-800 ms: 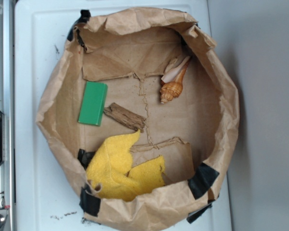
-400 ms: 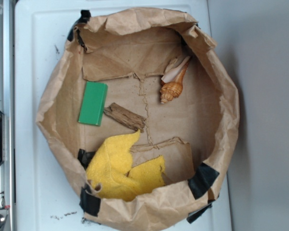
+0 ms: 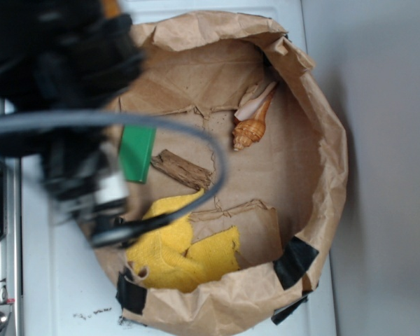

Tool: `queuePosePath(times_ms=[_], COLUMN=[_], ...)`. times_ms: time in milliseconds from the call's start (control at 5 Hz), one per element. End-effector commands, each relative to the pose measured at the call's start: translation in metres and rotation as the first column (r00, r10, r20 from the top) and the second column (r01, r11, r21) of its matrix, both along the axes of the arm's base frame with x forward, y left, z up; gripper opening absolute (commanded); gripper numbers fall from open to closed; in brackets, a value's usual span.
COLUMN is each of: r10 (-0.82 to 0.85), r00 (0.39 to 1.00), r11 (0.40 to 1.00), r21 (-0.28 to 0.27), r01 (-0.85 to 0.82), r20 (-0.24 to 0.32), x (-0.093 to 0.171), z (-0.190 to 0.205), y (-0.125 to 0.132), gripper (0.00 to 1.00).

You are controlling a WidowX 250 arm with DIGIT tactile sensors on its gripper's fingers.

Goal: Grab the shell.

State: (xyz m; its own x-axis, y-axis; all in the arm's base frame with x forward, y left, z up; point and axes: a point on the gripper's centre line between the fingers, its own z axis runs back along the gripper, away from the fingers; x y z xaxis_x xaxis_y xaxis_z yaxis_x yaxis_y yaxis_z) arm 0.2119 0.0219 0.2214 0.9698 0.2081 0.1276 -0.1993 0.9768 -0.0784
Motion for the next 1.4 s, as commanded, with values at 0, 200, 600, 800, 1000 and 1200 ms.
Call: queuePosePath(times_ms=[0, 200, 600, 800, 1000, 1200], r10=[0.028, 0.028, -0.002, -0.052, -0.114, -0.148], r00=[0.995, 0.995, 0.992, 0.993, 0.991, 0.987], r11=[0.998, 0.998, 0.992, 0.977, 0.971, 0.97], r21=[0.06, 0.06, 0.129, 0.211, 0.217, 0.205], r01=[-0.034, -0.034, -0.014, 0.029, 0.097, 0.134], r20=[0.1, 0.1, 0.125, 0.106, 0.07, 0.056], x=[0.05, 0.05, 0.064, 0.067, 0.076, 0.081], z=[0.014, 0.014, -0.035, -0.071, -0.105, -0.121], y=[0.027, 0.027, 0.023, 0.011, 0.006, 0.012], gripper=[1.0, 1.0, 1.0, 1.0, 1.0, 1.0])
